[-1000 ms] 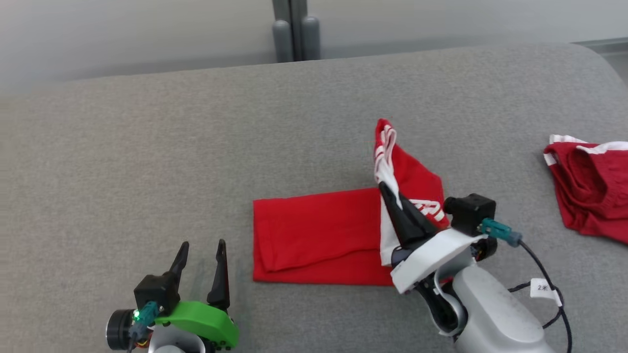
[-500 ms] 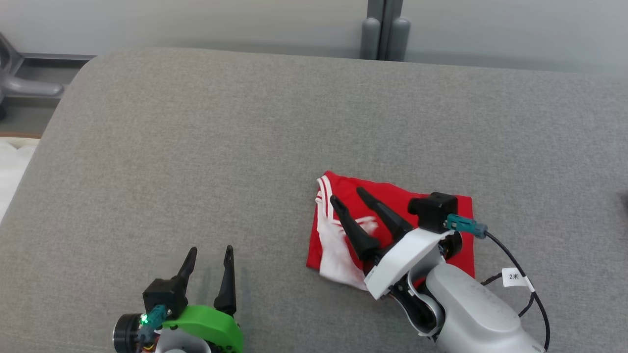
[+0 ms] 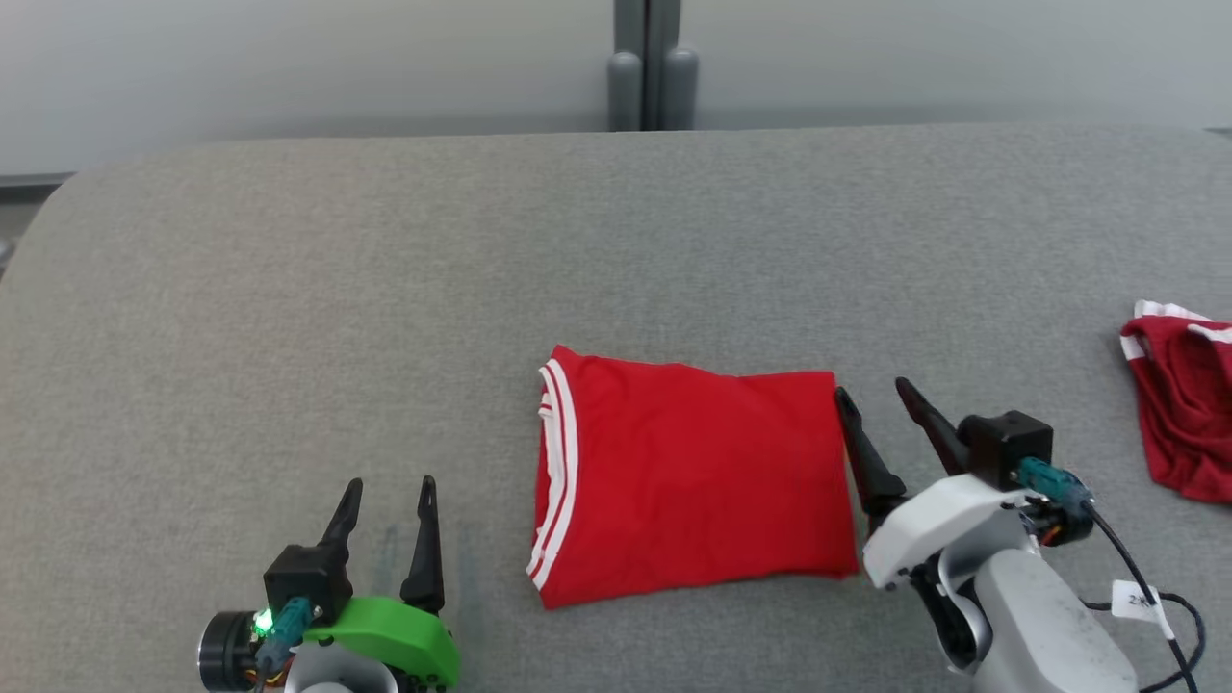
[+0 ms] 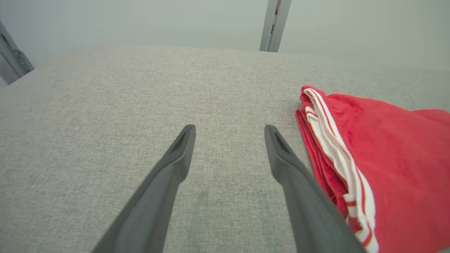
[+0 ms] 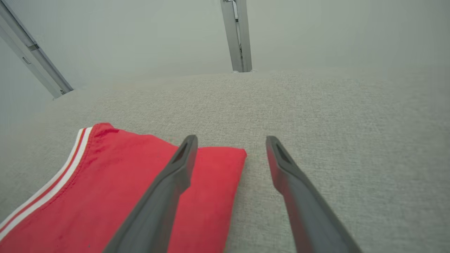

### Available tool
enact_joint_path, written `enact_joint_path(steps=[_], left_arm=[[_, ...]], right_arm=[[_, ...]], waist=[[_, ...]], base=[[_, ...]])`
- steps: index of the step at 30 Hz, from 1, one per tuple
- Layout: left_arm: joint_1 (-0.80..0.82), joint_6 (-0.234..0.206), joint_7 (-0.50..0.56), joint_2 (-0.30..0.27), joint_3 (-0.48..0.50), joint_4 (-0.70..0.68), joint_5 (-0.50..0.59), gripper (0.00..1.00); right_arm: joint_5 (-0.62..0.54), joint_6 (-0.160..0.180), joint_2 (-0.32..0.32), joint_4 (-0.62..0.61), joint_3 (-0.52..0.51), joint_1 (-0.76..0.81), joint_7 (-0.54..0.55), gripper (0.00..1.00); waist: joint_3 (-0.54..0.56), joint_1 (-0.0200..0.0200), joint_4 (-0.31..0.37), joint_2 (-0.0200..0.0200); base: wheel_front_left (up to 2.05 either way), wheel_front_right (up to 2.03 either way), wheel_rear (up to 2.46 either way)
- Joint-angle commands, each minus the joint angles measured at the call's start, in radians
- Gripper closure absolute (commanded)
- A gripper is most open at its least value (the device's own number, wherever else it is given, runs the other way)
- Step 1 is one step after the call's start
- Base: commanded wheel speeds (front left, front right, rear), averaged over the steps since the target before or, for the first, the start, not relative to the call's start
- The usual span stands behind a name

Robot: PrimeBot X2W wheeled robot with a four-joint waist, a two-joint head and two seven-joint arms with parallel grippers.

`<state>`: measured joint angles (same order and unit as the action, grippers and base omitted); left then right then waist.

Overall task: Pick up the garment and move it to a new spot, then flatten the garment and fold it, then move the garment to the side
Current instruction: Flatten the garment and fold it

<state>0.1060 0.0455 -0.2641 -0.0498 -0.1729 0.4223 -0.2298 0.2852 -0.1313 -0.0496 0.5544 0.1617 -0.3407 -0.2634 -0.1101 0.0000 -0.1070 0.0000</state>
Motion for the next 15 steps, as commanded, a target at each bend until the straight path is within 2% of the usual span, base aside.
enact_joint_path(steps=[1,3,7,15], left_arm=[[0.016,0.007,0.000,-0.003,0.004,-0.003,0.018,0.00],[0.014,0.010,0.000,-0.003,0.014,-0.004,0.031,0.00],[-0.010,0.014,0.000,-0.003,0.029,-0.007,0.062,0.00],[-0.072,0.009,0.000,-0.003,0.044,-0.019,0.088,0.00]], right_arm=[[-0.032,0.001,-0.003,-0.011,-0.028,0.025,-0.001,0.00],[-0.086,0.001,-0.003,-0.034,-0.068,0.049,-0.001,0.00],[-0.120,0.001,-0.003,-0.047,-0.118,0.095,-0.001,0.00],[-0.173,0.001,-0.003,-0.041,-0.149,0.167,-0.001,0.00]], waist=[[0.016,0.0000,0.064,0.0000],[0.018,0.0000,0.083,0.0000],[0.026,0.0000,0.119,0.0000],[0.065,0.0000,0.155,0.0000]], base=[[0.00,0.00,0.00],[0.00,0.00,0.00],[0.00,0.00,0.00],[0.00,0.00,0.00]])
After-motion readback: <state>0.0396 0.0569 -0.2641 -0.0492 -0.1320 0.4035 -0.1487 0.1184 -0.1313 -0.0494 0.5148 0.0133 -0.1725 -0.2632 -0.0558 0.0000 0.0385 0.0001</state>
